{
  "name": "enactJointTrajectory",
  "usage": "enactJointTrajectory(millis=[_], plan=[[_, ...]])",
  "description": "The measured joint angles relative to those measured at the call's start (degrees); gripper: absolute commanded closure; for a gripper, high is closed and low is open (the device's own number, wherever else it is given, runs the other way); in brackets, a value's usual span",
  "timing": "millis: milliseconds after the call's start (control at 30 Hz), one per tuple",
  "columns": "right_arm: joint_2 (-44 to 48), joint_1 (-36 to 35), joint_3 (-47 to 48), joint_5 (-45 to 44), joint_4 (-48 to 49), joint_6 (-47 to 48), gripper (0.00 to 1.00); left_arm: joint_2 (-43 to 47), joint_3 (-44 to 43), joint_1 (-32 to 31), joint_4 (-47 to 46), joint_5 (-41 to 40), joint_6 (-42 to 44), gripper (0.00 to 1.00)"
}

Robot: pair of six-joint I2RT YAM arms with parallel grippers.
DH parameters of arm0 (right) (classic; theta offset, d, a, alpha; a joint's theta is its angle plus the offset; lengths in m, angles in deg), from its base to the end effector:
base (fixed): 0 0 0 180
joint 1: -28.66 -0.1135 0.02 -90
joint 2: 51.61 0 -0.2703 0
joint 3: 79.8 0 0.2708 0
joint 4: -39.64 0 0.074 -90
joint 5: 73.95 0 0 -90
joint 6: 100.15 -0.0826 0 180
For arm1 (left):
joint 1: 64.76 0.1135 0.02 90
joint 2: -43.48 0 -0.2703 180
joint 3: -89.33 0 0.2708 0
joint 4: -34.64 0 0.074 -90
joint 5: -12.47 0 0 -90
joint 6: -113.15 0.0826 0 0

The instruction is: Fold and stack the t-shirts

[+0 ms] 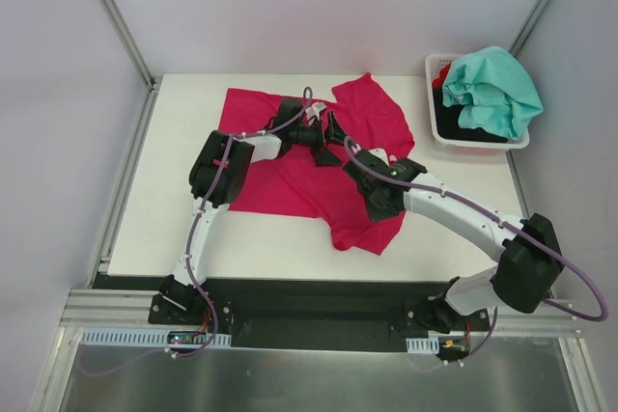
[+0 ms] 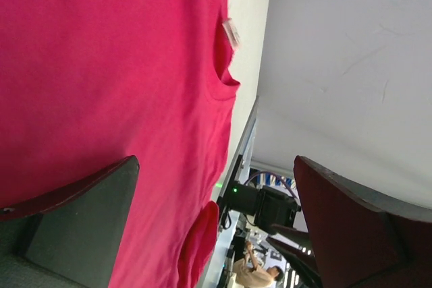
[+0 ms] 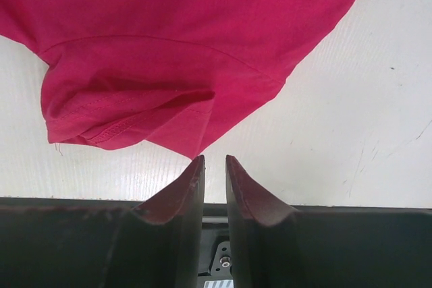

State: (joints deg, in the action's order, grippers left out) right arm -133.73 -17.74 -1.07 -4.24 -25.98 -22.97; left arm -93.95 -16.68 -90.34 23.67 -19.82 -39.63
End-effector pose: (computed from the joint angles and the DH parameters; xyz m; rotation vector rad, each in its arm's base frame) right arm 0.2328 0.2029 0.2238 -0.6806 2.5595 -0.1695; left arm 0.4757 -0.3051 0.1139 0.0938 2.2993 -1.8893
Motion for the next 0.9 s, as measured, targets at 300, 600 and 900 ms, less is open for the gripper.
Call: enactJointTrajectory(millis=[300, 600, 900], plan=[[-1.14, -1.11, -2.4, 0.13, 0.9, -0.98, 0.78, -4.13, -4.33, -1.44, -3.89, -0.96, -2.78, 0.01], [-2.05, -0.81, -6.19, -0.15, 4.52, -2.05, 0.74, -4.87, -4.04, -1.84, -5.2, -1.2, -3.74, 0.01], [-1.68, 2.47, -12.02, -4.0, 11.37, -4.37, 0.75, -4.72, -3.37, -1.81, -5.99, -1.2, -3.69, 0.01]])
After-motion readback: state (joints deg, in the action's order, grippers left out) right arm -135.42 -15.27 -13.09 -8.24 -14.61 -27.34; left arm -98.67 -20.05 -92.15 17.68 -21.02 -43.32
